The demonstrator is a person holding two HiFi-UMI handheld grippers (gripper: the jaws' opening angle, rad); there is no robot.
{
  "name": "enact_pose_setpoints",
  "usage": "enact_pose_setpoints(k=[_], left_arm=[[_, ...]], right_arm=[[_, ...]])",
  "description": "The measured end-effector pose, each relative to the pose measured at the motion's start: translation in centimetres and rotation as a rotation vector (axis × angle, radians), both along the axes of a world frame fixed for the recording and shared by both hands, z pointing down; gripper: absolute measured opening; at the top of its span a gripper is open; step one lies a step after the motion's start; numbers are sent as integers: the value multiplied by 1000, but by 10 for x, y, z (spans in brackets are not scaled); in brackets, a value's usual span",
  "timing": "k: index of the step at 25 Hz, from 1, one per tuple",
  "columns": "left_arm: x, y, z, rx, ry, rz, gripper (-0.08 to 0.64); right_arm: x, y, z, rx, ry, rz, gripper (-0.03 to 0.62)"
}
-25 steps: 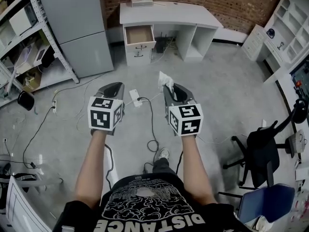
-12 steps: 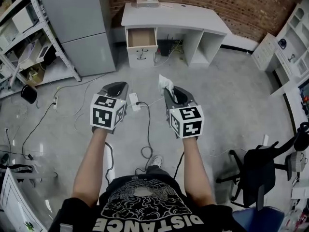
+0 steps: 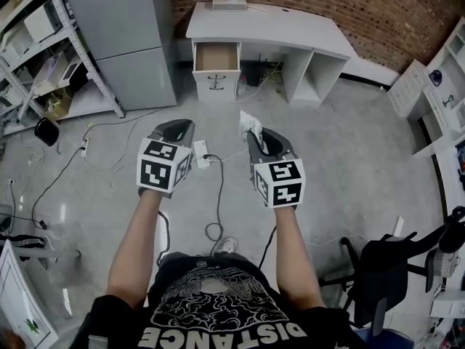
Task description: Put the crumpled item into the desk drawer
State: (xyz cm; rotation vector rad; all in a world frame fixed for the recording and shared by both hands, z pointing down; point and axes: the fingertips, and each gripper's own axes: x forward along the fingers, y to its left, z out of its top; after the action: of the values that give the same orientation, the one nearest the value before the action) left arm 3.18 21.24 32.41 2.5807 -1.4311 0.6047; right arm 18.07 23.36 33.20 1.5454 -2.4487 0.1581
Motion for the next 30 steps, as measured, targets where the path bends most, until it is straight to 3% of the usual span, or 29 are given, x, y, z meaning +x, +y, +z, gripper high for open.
enact_pose_setpoints(k=[30], left_arm=[[33,-85,32,-36,21,-29,-2]], right_arm=[[15,-90,30,-42,7,-74,84]])
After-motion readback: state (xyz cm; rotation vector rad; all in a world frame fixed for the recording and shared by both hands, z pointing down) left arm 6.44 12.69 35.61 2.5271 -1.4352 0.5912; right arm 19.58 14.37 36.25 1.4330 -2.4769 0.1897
